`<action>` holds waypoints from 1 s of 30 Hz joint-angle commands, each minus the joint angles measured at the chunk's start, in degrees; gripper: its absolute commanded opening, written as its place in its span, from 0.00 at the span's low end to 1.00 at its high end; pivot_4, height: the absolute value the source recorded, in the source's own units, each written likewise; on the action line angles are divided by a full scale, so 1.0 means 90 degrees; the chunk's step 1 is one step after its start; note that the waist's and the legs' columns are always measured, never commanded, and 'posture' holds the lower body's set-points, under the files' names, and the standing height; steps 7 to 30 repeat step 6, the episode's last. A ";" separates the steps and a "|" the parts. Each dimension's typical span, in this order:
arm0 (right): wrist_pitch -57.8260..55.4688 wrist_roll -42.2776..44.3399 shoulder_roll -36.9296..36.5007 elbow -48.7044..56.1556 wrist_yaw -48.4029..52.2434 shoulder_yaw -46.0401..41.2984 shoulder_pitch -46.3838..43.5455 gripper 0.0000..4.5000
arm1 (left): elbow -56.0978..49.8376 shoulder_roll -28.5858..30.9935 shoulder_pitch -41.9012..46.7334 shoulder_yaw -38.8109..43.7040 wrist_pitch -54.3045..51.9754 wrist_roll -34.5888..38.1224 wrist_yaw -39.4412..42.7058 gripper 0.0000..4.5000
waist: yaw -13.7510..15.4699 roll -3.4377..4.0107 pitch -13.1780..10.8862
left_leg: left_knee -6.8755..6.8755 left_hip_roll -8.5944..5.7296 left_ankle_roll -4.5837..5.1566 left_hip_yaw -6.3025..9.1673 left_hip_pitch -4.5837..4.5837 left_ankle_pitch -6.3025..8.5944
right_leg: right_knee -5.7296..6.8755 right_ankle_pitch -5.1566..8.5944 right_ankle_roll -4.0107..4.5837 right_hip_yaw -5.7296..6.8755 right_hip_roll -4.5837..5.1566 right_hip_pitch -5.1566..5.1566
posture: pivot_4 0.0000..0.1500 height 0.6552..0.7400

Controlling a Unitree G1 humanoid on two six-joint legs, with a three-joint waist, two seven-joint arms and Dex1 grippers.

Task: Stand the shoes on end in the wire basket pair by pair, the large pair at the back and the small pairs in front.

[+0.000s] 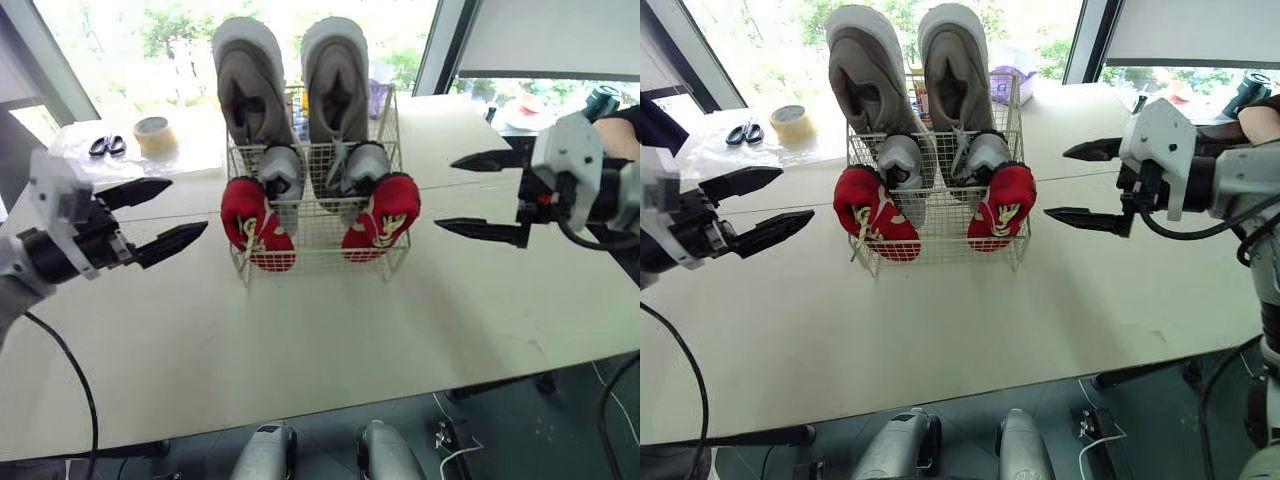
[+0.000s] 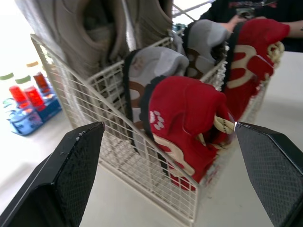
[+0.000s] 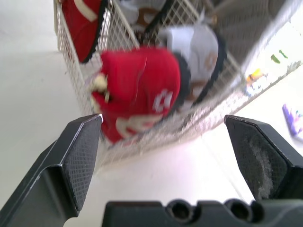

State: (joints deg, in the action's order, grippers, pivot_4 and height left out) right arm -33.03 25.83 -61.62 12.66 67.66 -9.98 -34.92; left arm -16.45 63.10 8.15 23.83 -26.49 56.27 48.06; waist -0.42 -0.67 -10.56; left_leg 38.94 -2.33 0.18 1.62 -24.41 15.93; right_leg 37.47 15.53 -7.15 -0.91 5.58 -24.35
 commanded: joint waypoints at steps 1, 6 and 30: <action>0.0095 0.0085 -0.0300 0.0121 0.0074 -0.0449 0.0183 1.00 | 0.0310 0.0039 0.0310 0.0128 -0.0171 -0.0037 0.0579 1.00 | -0.0034 0.0002 -0.0001 | 0.0000 0.0000 0.0000 0.0000 0.0001 0.0000 | 0.0002 0.0000 0.0000 0.0000 0.0000 0.0000 | 1.00 1.00; 0.0107 0.0089 -0.0539 0.0153 0.0085 -0.0563 0.0464 1.00 | 0.0706 0.0177 0.0532 0.0077 -0.0498 -0.0047 0.1625 1.00 | -0.0042 0.0003 -0.0002 | 0.0000 0.0004 0.0001 -0.0001 0.0002 0.0000 | 0.0001 0.0000 -0.0001 -0.0002 -0.0002 0.0000 | 1.00 1.00; 0.0107 0.0089 -0.0539 0.0153 0.0085 -0.0563 0.0464 1.00 | 0.0706 0.0177 0.0532 0.0077 -0.0498 -0.0047 0.1625 1.00 | -0.0042 0.0003 -0.0002 | 0.0000 0.0004 0.0001 -0.0001 0.0002 0.0000 | 0.0001 0.0000 -0.0001 -0.0002 -0.0002 0.0000 | 1.00 1.00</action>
